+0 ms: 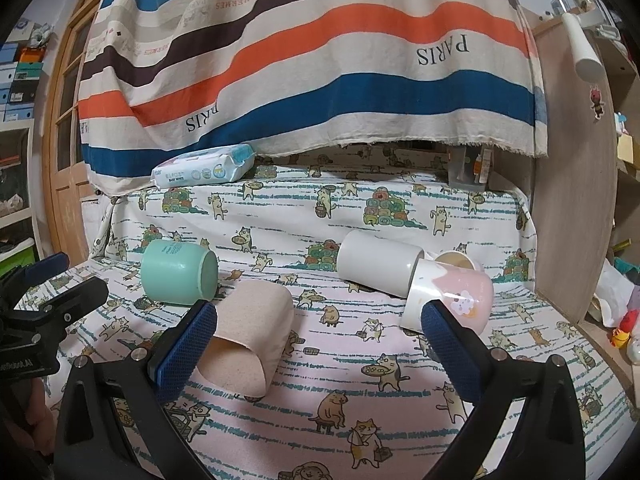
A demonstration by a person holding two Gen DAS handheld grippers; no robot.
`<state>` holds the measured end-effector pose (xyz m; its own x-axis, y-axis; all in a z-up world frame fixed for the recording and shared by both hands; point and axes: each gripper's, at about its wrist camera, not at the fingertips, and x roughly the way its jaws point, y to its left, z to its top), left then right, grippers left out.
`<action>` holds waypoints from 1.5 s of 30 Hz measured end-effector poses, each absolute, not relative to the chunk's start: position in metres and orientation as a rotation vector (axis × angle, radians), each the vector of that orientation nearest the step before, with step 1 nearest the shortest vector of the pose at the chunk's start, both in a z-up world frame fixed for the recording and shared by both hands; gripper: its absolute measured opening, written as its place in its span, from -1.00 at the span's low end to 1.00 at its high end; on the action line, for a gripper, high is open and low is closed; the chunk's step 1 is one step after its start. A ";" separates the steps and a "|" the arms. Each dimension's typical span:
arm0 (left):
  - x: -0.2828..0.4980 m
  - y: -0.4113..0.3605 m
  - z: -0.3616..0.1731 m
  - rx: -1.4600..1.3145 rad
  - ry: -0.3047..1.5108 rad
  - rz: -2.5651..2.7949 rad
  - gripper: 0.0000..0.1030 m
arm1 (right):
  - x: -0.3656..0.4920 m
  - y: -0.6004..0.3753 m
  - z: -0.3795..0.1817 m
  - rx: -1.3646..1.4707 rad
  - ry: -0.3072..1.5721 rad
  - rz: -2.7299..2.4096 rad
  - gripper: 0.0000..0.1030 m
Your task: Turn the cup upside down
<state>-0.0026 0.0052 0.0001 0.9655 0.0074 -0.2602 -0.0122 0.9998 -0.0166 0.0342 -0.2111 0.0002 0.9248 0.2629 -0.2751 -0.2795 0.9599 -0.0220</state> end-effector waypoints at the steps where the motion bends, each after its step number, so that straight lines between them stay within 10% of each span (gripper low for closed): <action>1: -0.003 0.005 0.000 -0.018 0.264 0.010 0.99 | 0.034 -0.212 0.000 -0.060 0.273 0.278 0.99; 26: 0.014 0.012 0.001 0.037 0.266 0.106 0.99 | 0.045 -0.214 0.051 0.014 0.331 0.231 0.99; 45: 0.019 0.024 -0.002 -0.013 0.302 0.132 0.99 | 0.161 -0.128 0.004 0.002 0.970 0.328 0.79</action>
